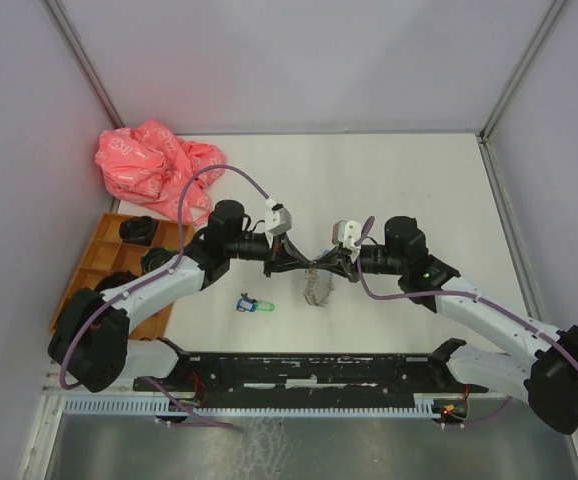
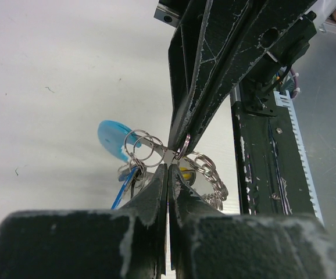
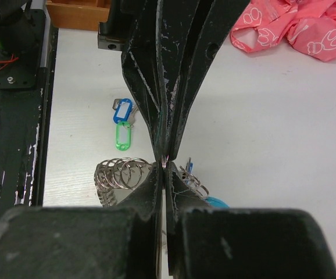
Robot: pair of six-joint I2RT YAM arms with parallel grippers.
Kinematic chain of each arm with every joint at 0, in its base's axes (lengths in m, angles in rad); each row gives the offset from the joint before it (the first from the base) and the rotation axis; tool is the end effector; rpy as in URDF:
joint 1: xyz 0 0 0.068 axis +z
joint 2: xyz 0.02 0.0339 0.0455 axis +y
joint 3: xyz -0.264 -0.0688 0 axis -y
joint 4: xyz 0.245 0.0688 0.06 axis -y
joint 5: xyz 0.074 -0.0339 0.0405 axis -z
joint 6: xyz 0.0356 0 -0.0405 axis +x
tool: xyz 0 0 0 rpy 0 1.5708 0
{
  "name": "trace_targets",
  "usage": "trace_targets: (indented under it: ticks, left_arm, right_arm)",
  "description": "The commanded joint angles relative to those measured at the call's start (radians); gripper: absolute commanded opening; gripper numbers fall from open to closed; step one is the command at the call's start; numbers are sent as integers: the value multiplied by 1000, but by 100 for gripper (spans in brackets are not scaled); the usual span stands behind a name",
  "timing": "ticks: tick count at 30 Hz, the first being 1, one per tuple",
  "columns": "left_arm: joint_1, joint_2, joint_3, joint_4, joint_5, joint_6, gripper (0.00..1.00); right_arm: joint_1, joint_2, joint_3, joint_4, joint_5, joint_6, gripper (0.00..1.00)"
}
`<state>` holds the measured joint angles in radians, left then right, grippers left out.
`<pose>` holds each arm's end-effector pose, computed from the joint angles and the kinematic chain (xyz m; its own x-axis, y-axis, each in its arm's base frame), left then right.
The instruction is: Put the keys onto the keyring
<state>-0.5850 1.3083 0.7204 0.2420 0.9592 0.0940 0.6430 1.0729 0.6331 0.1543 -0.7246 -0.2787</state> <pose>0.2152 -0.1775 0.2505 -0.1914 0.1914 -0.9627 0.9815 0.0356 -0.1881 0.1761 0.1614 0.2671 0.0468 -0.2223 -0.9739 -0.9830 0.1630 -0.0845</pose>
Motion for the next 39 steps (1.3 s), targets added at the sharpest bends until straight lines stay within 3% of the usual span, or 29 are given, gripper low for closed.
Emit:
trace_targets:
  ticks: [1,12,20,29,33,39]
  left_arm:
    - [-11,19,-18,3,-7,-32,3]
    - [-30,12,-67,116,-45,-95,3]
    - [-30,-72,-133,198,-157,-149,4]
    - [-30,-246,-266,261,-409,-221,27]
    - [-30,-332,-342,363,-442,-292,38]
    - [-30,-419,-338,323,-458,-246,50]
  right_arm:
    - [-3,-18,10,245,-36,47,1]
    - [-5,15,-65,496,12,134,1]
    - [-18,-18,-94,489,61,132,1]
    - [-20,-39,-90,473,86,120,1]
    - [-20,-32,-93,493,63,112,1]
    - [-21,-30,-96,477,1,50,1]
